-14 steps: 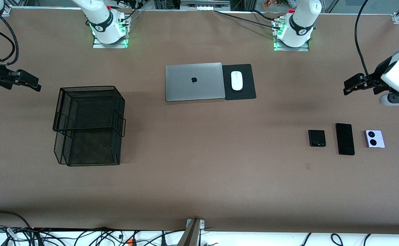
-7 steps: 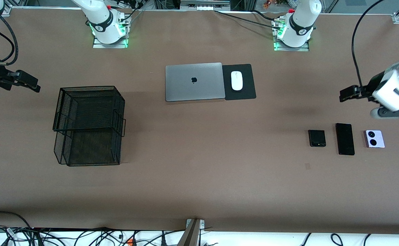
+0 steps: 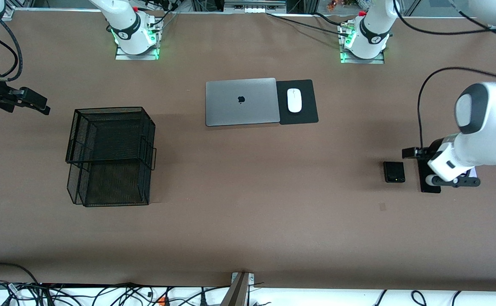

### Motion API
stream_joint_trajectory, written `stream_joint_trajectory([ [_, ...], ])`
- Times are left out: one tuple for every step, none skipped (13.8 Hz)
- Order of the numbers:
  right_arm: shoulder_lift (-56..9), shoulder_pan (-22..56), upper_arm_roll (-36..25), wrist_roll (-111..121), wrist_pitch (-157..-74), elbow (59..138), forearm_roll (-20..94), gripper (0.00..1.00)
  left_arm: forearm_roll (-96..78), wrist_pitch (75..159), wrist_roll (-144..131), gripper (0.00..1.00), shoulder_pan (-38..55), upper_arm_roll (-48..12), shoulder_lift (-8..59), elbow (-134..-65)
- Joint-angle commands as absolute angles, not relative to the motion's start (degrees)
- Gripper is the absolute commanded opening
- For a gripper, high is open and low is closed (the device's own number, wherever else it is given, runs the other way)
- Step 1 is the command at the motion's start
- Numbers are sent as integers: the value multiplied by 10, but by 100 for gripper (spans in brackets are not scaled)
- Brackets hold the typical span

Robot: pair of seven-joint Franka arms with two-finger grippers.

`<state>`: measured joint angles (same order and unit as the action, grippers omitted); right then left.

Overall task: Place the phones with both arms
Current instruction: 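Reach the left gripper down to the small black flip phone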

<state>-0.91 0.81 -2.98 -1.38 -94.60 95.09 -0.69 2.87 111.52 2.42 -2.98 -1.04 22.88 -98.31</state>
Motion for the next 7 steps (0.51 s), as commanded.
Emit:
stream_joint_trajectory([
  [-4, 2, -25, -16, -944, 947, -2, 100, 50, 1250, 44, 100, -48, -12, 235, -1066],
  [-4, 2, -25, -16, -945, 947, -2, 100, 50, 1286, 44, 100, -48, -12, 247, -1076],
  [-4, 2, -25, -15, -943, 948, -3, 100, 50, 1309, 45, 100, -52, -12, 264, -1078],
  [-4, 2, -25, -9, -944, 947, -4, 100, 50, 1323, 45, 100, -58, -12, 279, -1079],
  [-4, 2, -25, -5, -944, 948, -5, 100, 47, 1327, 44, 100, -63, -13, 294, -1078],
  [-4, 2, -25, -5, -944, 947, -5, 100, 42, 1329, 44, 100, -64, -14, 306, -1078],
  [-4, 2, -25, -5, -945, 948, -5, 100, 42, 1331, 45, 100, -64, -14, 313, -1079],
])
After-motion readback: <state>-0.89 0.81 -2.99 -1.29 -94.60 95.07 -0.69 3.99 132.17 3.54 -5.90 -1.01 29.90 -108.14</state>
